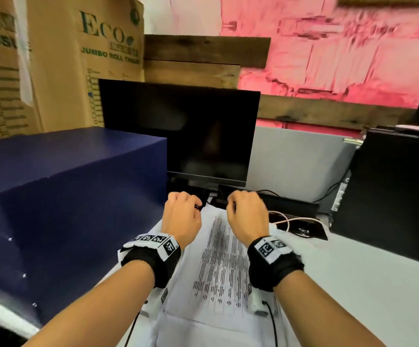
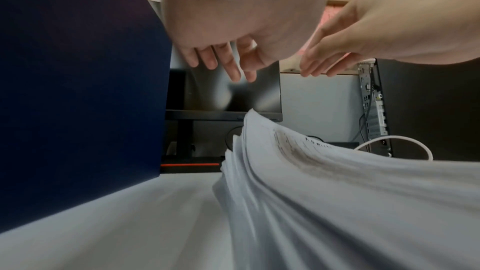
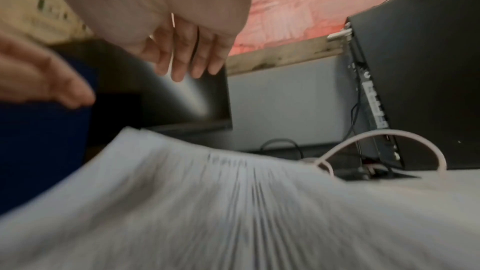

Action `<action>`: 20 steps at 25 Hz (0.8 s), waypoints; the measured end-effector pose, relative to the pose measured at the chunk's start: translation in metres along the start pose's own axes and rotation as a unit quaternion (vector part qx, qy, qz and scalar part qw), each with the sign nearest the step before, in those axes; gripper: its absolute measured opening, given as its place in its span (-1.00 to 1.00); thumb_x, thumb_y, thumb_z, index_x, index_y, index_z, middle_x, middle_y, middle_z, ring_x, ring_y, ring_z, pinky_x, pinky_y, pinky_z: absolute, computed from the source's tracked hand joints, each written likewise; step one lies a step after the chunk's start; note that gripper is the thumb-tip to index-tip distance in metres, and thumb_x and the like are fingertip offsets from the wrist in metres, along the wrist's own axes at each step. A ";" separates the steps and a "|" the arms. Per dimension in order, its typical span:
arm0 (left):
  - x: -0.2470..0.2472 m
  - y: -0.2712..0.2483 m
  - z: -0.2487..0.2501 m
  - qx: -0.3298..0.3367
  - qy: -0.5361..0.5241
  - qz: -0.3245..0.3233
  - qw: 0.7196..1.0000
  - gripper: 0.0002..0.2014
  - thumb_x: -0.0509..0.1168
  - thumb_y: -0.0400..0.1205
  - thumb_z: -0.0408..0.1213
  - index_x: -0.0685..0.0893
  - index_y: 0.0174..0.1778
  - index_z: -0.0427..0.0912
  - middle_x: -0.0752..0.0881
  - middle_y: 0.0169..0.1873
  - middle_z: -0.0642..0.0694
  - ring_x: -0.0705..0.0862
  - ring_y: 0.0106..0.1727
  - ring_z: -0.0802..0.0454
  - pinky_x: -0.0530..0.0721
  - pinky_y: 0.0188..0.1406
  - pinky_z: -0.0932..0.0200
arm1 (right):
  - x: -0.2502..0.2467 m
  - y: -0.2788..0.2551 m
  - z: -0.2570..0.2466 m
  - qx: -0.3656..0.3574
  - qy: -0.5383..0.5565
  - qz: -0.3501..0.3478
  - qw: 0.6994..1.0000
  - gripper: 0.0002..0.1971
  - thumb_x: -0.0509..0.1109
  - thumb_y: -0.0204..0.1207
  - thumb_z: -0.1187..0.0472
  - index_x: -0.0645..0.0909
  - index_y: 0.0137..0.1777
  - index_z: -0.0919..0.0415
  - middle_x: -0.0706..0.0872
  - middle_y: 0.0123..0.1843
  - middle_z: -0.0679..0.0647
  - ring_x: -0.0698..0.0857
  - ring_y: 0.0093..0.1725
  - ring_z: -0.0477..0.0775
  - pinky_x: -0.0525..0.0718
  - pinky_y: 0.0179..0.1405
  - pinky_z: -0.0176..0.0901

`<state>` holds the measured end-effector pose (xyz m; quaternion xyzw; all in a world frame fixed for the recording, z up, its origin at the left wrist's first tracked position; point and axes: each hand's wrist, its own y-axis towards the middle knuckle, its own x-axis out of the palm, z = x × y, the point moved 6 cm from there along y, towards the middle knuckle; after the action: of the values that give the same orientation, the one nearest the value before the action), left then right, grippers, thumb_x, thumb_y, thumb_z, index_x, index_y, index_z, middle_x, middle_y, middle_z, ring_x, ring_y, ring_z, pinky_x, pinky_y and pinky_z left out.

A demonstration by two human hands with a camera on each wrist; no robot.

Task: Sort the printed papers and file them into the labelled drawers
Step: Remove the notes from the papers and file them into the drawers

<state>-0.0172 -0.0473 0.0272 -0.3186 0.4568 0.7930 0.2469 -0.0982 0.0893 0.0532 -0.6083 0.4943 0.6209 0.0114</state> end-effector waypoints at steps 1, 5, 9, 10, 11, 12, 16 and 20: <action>0.007 -0.002 -0.002 0.003 -0.001 -0.002 1.000 -0.70 0.14 0.64 -0.32 0.70 0.18 -0.05 0.68 0.09 0.06 0.43 0.29 -0.06 0.44 0.25 0.14 | 0.013 -0.004 -0.001 -0.014 -0.012 -0.011 1.000 -0.88 0.29 0.54 0.19 0.64 -0.16 0.17 0.71 -0.18 0.07 0.63 -0.09 0.21 0.58 -0.14 0.04; 0.032 -0.011 -0.011 0.000 -0.006 -0.032 0.999 -0.69 0.14 0.67 -0.28 0.66 0.28 -0.07 0.66 0.14 0.06 0.40 0.32 0.00 0.38 0.32 0.18 | 0.047 -0.013 0.011 -0.009 -0.053 -0.103 0.993 -0.79 0.23 0.61 0.18 0.60 0.16 0.16 0.69 0.10 0.07 0.58 0.18 0.19 0.54 0.15 0.00; 0.043 -0.014 -0.018 -0.017 -0.044 -0.059 0.997 -0.66 0.12 0.70 -0.25 0.58 0.39 -0.09 0.63 0.21 0.06 0.36 0.36 0.04 0.37 0.37 0.19 | 0.067 -0.020 0.033 0.054 -0.055 -0.191 0.979 -0.62 0.20 0.62 0.22 0.39 0.43 0.19 0.52 0.38 0.15 0.44 0.39 0.19 0.46 0.32 -0.05; 0.043 -0.015 -0.021 -0.025 -0.052 -0.064 0.996 -0.66 0.12 0.70 -0.24 0.57 0.39 -0.08 0.62 0.22 0.06 0.35 0.36 0.05 0.38 0.38 0.18 | 0.070 -0.021 0.035 0.062 -0.052 -0.197 0.977 -0.61 0.21 0.62 0.22 0.37 0.44 0.20 0.50 0.40 0.15 0.43 0.40 0.19 0.45 0.34 -0.05; 0.043 -0.015 -0.023 -0.029 -0.058 -0.067 0.996 -0.66 0.11 0.71 -0.23 0.56 0.39 -0.08 0.62 0.22 0.06 0.35 0.36 0.06 0.38 0.39 0.18 | 0.073 -0.022 0.036 0.065 -0.048 -0.203 0.976 -0.61 0.22 0.63 0.21 0.37 0.45 0.20 0.49 0.40 0.15 0.43 0.41 0.19 0.45 0.35 -0.05; 0.043 -0.015 -0.023 -0.028 -0.059 -0.071 0.995 -0.67 0.11 0.71 -0.22 0.56 0.38 -0.08 0.62 0.21 0.07 0.35 0.36 0.07 0.39 0.38 0.18 | 0.074 -0.022 0.036 0.068 -0.042 -0.205 0.975 -0.61 0.23 0.63 0.21 0.38 0.44 0.19 0.50 0.40 0.15 0.43 0.41 0.18 0.45 0.35 -0.05; 0.046 -0.017 -0.017 -0.009 -0.077 -0.072 0.994 -0.70 0.10 0.72 -0.21 0.58 0.33 -0.07 0.63 0.17 0.09 0.38 0.30 0.11 0.41 0.30 0.22 | 0.072 -0.021 0.040 0.086 -0.011 -0.177 0.980 -0.70 0.28 0.62 0.24 0.43 0.34 0.19 0.53 0.32 0.15 0.48 0.33 0.17 0.52 0.26 -0.06; 0.049 -0.018 -0.019 0.010 -0.094 -0.086 0.992 -0.73 0.08 0.73 -0.29 0.59 0.28 -0.10 0.59 0.14 0.09 0.33 0.25 0.15 0.37 0.28 0.31 | 0.063 -0.019 0.042 0.094 0.012 -0.156 0.983 -0.78 0.29 0.61 0.29 0.42 0.22 0.17 0.59 0.21 0.11 0.53 0.22 0.17 0.56 0.13 -0.05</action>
<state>-0.0326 -0.0512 -0.0262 -0.2787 0.4103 0.7907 0.3589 -0.1340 0.0888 -0.0160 -0.6817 0.4498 0.5546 0.1593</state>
